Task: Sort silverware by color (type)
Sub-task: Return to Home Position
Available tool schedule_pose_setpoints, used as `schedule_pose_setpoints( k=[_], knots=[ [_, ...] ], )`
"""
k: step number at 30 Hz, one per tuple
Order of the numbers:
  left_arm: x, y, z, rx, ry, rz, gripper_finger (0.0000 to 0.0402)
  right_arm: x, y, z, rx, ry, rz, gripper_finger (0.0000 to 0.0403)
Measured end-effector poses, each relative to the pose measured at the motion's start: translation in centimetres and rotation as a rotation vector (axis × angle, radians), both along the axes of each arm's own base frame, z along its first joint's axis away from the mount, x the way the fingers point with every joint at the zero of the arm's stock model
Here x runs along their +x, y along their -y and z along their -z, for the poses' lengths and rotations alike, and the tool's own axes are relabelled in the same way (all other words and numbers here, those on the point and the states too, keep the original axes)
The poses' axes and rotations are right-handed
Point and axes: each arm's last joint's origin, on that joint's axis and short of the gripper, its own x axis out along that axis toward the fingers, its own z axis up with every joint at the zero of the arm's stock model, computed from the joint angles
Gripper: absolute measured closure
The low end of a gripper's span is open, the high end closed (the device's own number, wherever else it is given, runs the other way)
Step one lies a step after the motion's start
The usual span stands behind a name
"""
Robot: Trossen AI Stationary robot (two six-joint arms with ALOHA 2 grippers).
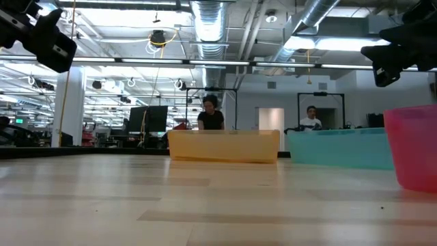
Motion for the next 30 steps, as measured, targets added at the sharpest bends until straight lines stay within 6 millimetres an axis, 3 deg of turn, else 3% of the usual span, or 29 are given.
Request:
schedule_pose_setpoints(
  k=[12, 30],
  knots=[
    [0.05, 0.11, 0.70, 0.170, -0.010, 0.012, 0.0200, 0.00, 0.00, 0.02, 0.000, -0.001, 0.001, 0.0203],
    [0.07, 0.11, 0.71, 0.179, -0.019, 0.010, 0.0200, 0.01, 0.00, 0.03, 0.000, -0.001, 0.002, 0.0203]
  ],
)
